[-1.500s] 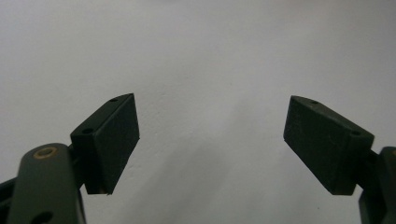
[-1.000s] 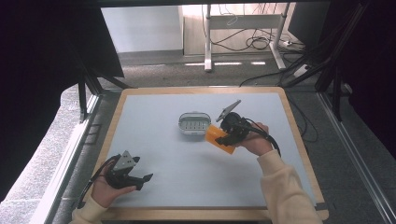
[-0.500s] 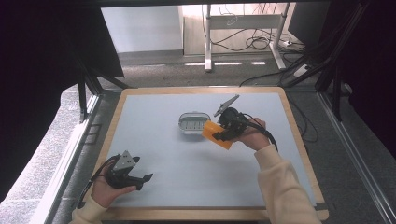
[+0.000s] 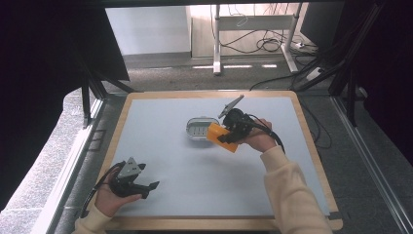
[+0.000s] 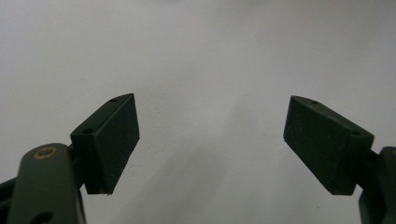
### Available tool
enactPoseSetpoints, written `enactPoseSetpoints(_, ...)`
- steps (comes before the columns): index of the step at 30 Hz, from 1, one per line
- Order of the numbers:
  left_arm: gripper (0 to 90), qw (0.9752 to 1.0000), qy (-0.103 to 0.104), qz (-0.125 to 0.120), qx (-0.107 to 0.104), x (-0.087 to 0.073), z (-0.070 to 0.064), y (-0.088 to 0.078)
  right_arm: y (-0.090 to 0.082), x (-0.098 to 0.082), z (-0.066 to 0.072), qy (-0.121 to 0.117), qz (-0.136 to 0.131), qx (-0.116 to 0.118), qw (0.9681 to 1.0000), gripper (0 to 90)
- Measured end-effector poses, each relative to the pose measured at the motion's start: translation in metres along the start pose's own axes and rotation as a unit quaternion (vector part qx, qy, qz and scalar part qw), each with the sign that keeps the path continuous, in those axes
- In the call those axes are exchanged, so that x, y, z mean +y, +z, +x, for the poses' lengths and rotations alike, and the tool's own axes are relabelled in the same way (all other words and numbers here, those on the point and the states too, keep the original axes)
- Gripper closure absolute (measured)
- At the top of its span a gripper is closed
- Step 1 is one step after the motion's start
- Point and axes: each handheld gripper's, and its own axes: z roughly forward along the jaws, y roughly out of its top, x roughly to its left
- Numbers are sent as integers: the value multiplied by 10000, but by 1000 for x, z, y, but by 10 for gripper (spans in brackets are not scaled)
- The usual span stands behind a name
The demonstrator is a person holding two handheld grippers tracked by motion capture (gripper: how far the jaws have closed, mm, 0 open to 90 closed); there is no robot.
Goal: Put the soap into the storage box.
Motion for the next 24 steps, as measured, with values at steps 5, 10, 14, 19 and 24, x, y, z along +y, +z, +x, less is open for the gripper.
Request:
enactPoseSetpoints(5, 183, 10000, -8, -2, 0, 0, 0, 0, 4, 3, -6, 27, -19, 41, 10000, 617)
enactPoseSetpoints(10, 183, 10000, 6, 7, 4, 0, 1, 0, 9, 6, -11, 11, 29, 54, 10000, 617)
enactPoseSetpoints(14, 183, 10000, 0, 10, 2, 0, 1, 0, 11, 10, -13, 11, 32, 62, 10000, 617)
enactPoseSetpoints(19, 183, 10000, -16, -5, -5, 0, 0, 0, 13, 15, -16, -49, 19, 45, 10000, 617)
enactPoseSetpoints(24, 183, 10000, -19, -17, -4, 0, 1, -1, 16, 19, -20, -64, 31, 49, 10000, 618)
